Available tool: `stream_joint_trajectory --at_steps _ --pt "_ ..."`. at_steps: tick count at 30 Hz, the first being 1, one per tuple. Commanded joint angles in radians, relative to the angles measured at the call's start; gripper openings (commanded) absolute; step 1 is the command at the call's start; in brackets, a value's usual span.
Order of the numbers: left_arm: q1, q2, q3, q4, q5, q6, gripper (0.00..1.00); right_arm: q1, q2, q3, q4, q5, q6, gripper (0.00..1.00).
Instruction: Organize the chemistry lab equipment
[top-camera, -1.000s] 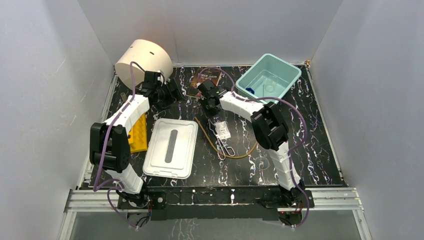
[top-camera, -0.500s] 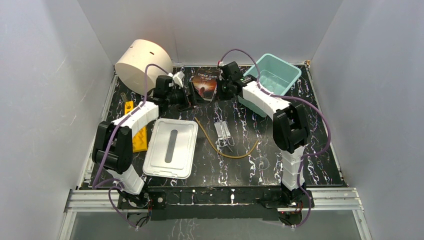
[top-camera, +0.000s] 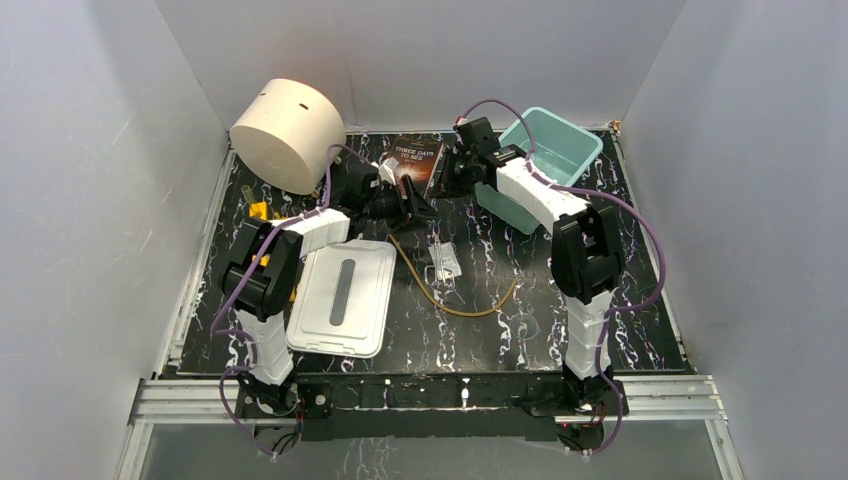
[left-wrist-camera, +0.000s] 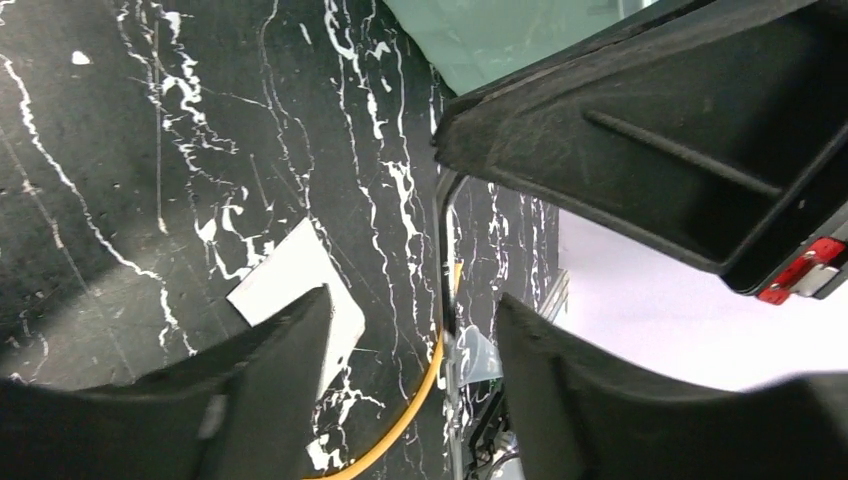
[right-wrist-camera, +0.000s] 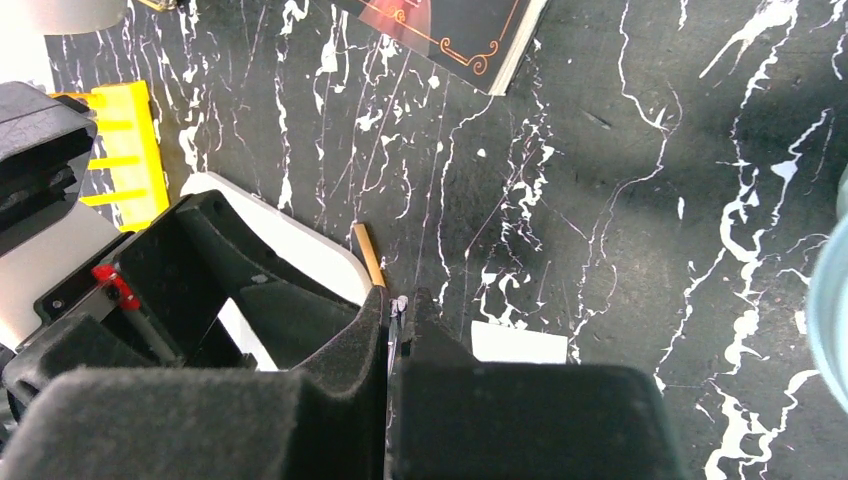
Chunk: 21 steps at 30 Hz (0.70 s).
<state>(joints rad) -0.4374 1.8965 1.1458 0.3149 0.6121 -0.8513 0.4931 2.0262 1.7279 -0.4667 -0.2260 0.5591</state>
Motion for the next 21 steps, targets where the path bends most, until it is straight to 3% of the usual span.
stream_joint_trajectory --at_steps 1,3,5,6,8,12,17,21 --pt "-0.015 0.012 0.061 0.051 0.035 -0.031 0.50 -0.002 -0.035 0.026 0.053 -0.045 0.031 0.00" --pt "-0.017 0.026 0.071 0.046 0.035 -0.040 0.44 -0.002 -0.034 0.028 0.051 -0.046 0.028 0.00" --pt "-0.017 0.047 0.097 0.038 0.045 -0.050 0.28 -0.002 -0.038 0.020 0.064 -0.056 0.028 0.00" --pt "-0.018 0.054 0.105 0.031 0.050 -0.050 0.15 -0.002 -0.041 0.014 0.072 -0.063 0.029 0.00" --pt "-0.018 0.048 0.101 0.028 0.046 -0.047 0.03 -0.003 -0.047 0.008 0.078 -0.064 0.028 0.00" --pt "-0.018 0.032 0.099 0.011 0.043 -0.017 0.00 -0.006 -0.063 0.002 0.086 -0.063 0.008 0.02" --pt "-0.014 -0.015 0.121 -0.072 0.013 0.083 0.00 -0.027 -0.113 -0.014 0.073 -0.060 -0.028 0.48" --pt "0.003 -0.052 0.129 -0.102 0.013 0.121 0.00 -0.053 -0.196 -0.080 0.118 -0.102 -0.068 0.65"
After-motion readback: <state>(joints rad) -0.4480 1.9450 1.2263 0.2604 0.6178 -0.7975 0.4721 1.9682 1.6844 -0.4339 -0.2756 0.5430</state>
